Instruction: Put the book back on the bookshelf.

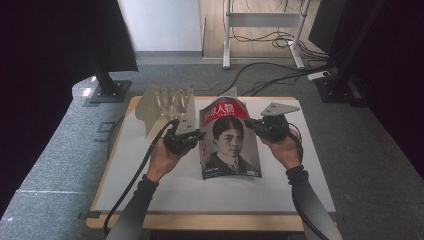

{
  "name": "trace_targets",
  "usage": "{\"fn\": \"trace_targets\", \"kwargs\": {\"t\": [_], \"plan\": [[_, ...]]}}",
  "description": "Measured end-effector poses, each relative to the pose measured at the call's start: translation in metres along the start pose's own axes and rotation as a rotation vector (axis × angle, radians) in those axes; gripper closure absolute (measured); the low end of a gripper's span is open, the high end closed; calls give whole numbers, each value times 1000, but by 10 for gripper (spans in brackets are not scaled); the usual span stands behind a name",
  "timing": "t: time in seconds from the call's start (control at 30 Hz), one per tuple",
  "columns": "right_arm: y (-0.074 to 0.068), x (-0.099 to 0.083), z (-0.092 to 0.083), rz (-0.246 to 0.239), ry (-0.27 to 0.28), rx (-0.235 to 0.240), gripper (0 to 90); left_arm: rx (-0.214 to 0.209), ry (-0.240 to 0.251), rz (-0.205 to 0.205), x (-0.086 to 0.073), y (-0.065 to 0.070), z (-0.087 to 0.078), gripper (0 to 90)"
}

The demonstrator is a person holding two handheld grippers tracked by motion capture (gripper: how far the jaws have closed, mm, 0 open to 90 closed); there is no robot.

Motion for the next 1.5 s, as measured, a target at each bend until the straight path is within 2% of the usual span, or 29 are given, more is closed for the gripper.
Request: {"fn": "trace_targets", "kwargs": {"t": [0.1, 0.17, 0.23, 0.3, 0.4, 0.47, 0.6, 0.73, 0.8, 0.9, 1.03, 1.2, 1.37, 1.5], "plan": [[1, 0, -2, 25, 35, 10, 856, 35, 54, 43, 2, 3, -7, 836], [0, 0, -4, 22, 40, 6, 858, 20, 51, 55, -1, 3, -11, 842], [-1, -2, -6, 12, 34, 7, 858, -22, 64, 33, -6, 3, -14, 840], [-2, -4, -10, 17, 43, 19, 859, -84, 59, 6, -7, 3, -17, 823], [-4, -7, -15, 5, 42, 30, 857, -129, 23, -13, -4, 4, -17, 812], [-6, -9, -18, -10, 36, 35, 857, -131, 7, -7, 1, 5, -15, 787], [-8, -13, -24, -15, 34, 41, 856, -134, -17, -31, 13, 2, -7, 713], [-9, -15, -26, -18, 36, 48, 855, -133, -33, -41, 25, 1, 3, 686], [-8, -16, -27, -17, 35, 52, 854, -129, -26, -52, 29, 1, 7, 714], [-7, -18, -28, -22, 30, 47, 849, -129, -28, -47, 29, -1, 8, 846], [-3, -22, -31, -17, 21, 41, 828, -150, -18, -57, 28, -3, 6, 867], [2, -27, -32, -17, -7, -7, 720, -162, -2, -69, 29, -7, -4, 868], [5, -40, -28, -4, -45, -40, 572, -159, -18, -75, 28, -12, -16, 869], [8, -54, -21, 6, -82, -61, 458, -156, -33, -97, 24, -20, -28, 870]]}}
Point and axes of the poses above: each handheld gripper's, and its own axes: z roughly forward along the jaws, x roughly out of its top, y roughly to its right, the point moved 3 cm from there along z, roughly forward along the jaws, and after that the axes turned 2 degrees about x, right-handed, at the moved point
